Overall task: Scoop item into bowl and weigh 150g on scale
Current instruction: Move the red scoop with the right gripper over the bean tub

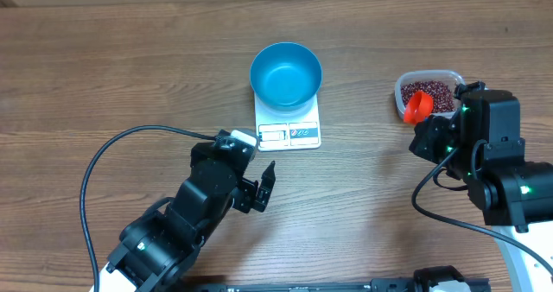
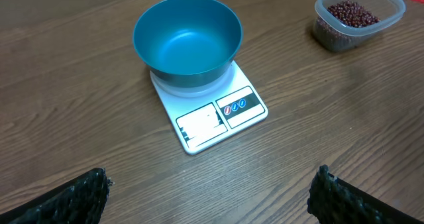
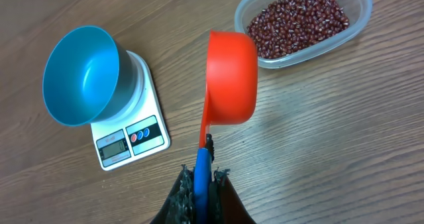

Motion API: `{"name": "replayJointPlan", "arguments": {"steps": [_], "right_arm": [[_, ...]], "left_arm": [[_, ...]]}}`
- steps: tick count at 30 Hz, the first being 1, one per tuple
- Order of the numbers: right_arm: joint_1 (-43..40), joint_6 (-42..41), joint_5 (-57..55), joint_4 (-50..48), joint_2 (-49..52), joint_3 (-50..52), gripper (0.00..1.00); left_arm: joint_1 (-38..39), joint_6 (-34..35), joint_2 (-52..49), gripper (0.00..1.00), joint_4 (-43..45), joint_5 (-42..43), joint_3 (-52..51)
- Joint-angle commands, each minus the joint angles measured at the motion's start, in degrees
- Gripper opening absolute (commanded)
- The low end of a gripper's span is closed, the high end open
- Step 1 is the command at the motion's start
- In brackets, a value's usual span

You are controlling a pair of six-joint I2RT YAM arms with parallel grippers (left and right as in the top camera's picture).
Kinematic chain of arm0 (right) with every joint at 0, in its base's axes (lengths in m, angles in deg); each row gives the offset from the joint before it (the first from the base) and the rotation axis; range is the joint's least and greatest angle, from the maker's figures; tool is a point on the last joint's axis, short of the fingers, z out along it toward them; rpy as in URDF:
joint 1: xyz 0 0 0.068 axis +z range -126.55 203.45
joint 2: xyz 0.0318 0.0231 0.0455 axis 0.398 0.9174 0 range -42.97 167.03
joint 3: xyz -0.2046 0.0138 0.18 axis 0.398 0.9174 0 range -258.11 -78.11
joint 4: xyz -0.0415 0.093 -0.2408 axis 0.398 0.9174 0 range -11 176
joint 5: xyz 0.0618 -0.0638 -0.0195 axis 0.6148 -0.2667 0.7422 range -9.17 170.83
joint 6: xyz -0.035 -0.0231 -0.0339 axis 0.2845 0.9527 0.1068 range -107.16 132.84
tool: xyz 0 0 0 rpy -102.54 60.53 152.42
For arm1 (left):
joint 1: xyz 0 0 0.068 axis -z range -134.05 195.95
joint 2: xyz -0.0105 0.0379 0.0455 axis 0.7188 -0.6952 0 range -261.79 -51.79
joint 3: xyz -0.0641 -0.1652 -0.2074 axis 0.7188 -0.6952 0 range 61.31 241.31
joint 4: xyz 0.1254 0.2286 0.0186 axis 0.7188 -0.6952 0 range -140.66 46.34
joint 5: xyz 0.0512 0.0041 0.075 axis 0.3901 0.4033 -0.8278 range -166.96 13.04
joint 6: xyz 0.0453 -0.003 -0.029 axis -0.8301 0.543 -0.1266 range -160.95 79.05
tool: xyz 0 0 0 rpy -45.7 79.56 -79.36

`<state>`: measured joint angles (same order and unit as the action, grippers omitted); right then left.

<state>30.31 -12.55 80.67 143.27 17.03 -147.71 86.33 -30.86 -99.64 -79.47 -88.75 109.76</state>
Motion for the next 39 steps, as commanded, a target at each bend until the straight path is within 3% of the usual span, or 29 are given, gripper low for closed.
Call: {"name": "replayJointPlan", "arguments": {"steps": [1,17,29,39], "right_arm": [[0.15,1.73,0.22,-0.46,-0.39,-1.62,0.04],[0.15,9.31,0.2,-0.48,6.49,-2.49,0.04],[-0.09,22.86,-10.03,-0.02,16.65,-13.94,0.04],[-9.29,24.96,-13.62,-2.45,18.16,-13.99,0.04]], "left_arm": [[-0.24,-1.07,0.24,1.0,-0.02,-0.22,-0.42],[-0.24,-1.07,0.24,1.0,-0.02,-0.22,-0.42],[-0.24,-1.07,0.24,1.0,0.0,-0.22,-0.42],[-0.24,-1.07,0.24,1.0,-0.02,-0.22,-0.42]]}}
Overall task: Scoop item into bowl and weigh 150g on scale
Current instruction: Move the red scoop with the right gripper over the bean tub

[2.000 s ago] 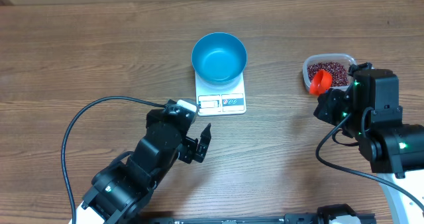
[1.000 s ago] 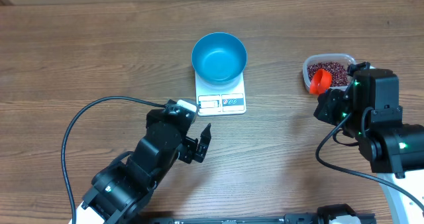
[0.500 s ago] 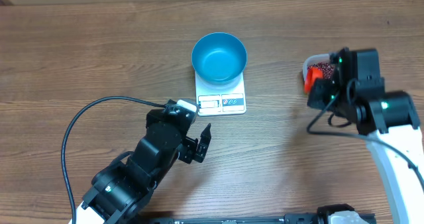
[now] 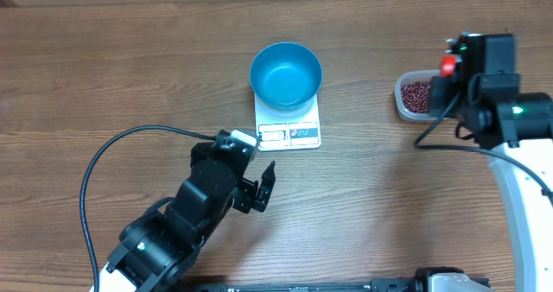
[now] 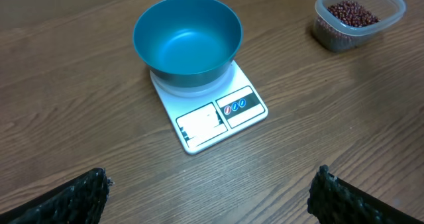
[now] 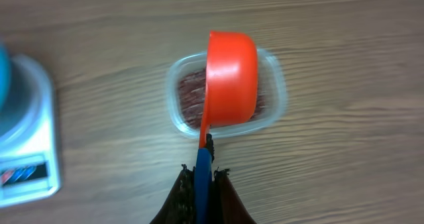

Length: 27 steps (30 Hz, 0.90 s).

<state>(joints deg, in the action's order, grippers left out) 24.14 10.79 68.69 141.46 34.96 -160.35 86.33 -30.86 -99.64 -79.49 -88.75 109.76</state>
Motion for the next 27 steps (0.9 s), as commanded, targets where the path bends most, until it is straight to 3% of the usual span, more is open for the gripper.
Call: {"name": "replayJointPlan", "arguments": {"steps": [1,10,27], "right_arm": [[-4.37,2.67,-0.39,-0.68,0.55,-1.36,0.04],[-11.04,5.25,10.86,-0.68,5.88,-1.36,0.04],[-11.04,5.38,11.41,-4.13,12.74,-0.07,0.04]], "left_arm": [[-0.24,-1.07,0.24,0.99,0.02,-0.22,-0.42],[-0.24,-1.07,0.24,1.0,0.0,-0.22,-0.42],[-0.24,-1.07,0.24,0.99,0.0,-0.22,-0.42]]}}
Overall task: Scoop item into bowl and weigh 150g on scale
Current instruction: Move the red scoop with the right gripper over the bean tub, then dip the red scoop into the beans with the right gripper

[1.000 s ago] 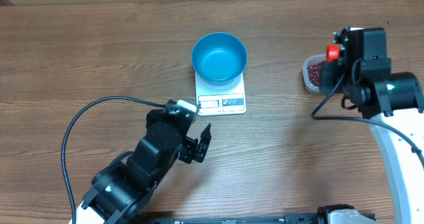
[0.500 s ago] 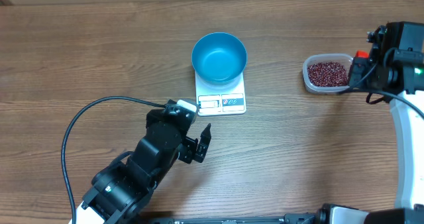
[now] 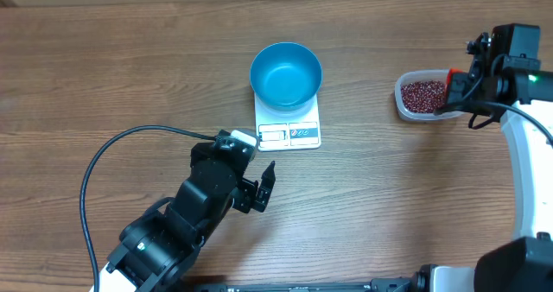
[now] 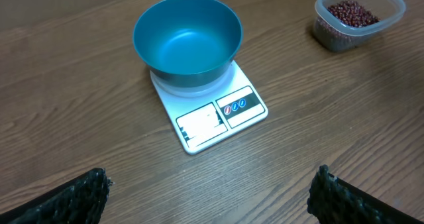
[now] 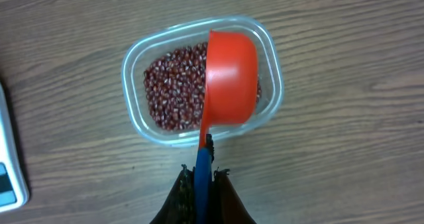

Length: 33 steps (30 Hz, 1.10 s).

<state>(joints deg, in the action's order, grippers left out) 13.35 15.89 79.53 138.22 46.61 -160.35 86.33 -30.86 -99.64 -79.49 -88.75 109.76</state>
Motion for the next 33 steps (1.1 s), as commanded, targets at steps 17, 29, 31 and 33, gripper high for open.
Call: {"name": "replayJointPlan", "arguments": {"steps": [17,29,31,33], "right_arm": [[-0.24,0.28,0.59,-1.49,5.81,0.87,0.04],[-0.24,0.26,0.61,-1.2,10.25,0.94,0.04],[-0.24,0.28,0.72,-1.11,10.86,0.96,0.04],[-0.24,0.28,1.57,-1.03,11.19,0.96,0.04]], "left_arm": [[-0.24,-1.07,0.24,1.0,0.0,-0.22,-0.42],[-0.24,-1.07,0.24,1.0,0.0,-0.2,-0.42],[-0.24,-1.07,0.24,0.99,0.0,-0.2,-0.42],[-0.24,-1.07,0.24,1.0,0.0,-0.22,-0.42]]}}
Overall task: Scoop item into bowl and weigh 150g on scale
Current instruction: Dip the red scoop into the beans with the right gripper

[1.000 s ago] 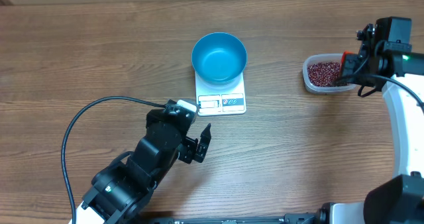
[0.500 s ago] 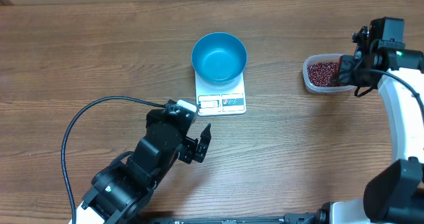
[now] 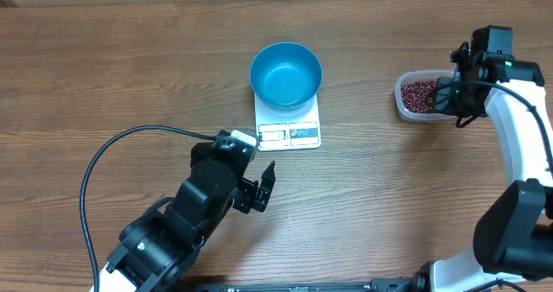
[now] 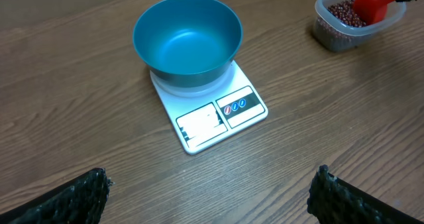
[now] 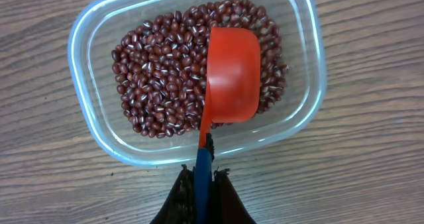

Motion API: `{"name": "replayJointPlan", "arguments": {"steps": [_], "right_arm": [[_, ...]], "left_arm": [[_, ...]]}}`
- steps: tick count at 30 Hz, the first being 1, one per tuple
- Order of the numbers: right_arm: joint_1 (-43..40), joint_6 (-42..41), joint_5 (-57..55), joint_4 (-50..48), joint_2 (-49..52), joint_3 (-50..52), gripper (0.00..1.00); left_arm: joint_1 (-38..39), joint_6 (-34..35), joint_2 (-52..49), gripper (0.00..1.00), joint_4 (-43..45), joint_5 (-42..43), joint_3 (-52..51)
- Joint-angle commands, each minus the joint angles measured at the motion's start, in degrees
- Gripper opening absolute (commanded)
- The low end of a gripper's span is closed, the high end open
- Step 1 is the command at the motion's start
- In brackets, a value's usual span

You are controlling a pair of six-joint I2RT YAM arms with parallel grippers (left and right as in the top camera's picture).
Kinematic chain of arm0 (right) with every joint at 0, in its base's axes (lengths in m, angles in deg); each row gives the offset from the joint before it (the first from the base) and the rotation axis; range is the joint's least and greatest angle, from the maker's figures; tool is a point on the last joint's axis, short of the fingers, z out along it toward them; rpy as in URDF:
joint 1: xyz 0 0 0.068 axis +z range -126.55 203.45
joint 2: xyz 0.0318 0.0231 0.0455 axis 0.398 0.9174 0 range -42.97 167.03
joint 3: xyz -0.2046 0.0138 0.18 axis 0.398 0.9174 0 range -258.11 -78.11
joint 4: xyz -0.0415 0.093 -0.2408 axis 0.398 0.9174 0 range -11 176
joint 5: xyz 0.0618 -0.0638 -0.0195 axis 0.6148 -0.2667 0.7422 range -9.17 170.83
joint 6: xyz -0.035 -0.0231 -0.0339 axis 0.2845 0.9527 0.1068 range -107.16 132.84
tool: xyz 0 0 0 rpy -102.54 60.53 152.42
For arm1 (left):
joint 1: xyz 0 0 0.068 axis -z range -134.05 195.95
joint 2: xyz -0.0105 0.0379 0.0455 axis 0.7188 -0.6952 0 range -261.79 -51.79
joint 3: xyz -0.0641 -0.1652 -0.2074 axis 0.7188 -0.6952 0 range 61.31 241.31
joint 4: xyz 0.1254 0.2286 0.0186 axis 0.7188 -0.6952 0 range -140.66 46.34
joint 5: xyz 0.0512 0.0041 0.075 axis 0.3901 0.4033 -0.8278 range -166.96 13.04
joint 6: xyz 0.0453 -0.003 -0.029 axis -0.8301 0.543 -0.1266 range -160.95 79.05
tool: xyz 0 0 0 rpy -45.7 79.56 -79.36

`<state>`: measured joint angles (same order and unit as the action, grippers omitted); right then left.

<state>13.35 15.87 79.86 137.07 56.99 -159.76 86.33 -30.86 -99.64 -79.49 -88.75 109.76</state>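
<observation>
A blue bowl [image 3: 286, 73] stands empty on the white scale [image 3: 289, 126]. At the right, a clear tub of red beans [image 3: 421, 95] sits on the table. My right gripper [image 5: 202, 177] is shut on the blue handle of an orange scoop [image 5: 232, 75], whose cup is turned bottom-up down among the beans [image 5: 159, 85] in the tub. From the left wrist the scoop [image 4: 371, 3] shows inside the tub [image 4: 358, 15]. My left gripper [image 4: 205, 194] stands open over bare table near the scale, holding nothing.
A black cable [image 3: 112, 154] loops from the left arm across the table's left side. The scale's display and buttons [image 4: 235, 105] face the front edge. Wooden table [image 3: 130, 59] lies all around.
My right gripper has dropped lower over the tub, and the orange scoop's cup is now down among the beans. The left arm, bowl and scale have not moved.
My right gripper held the orange scoop near the tub, with the bowl and scale in its view. Then it was above the tub, then closer over the beans, and now the scoop sits in them. The left gripper stayed open in place throughout.
</observation>
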Motion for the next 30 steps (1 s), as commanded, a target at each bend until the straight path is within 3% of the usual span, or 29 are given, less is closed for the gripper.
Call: {"name": "replayJointPlan", "arguments": {"steps": [1,30], "right_arm": [[-0.24,0.31,1.92,0.2,0.96,0.37,0.04],[-3.58,0.46,12.98,1.18,2.84,0.72,0.04]], "left_arm": [[-0.24,-1.07,0.24,1.0,0.0,-0.22,-0.42],[-0.24,-1.07,0.24,1.0,0.0,-0.22,-0.42]]}}
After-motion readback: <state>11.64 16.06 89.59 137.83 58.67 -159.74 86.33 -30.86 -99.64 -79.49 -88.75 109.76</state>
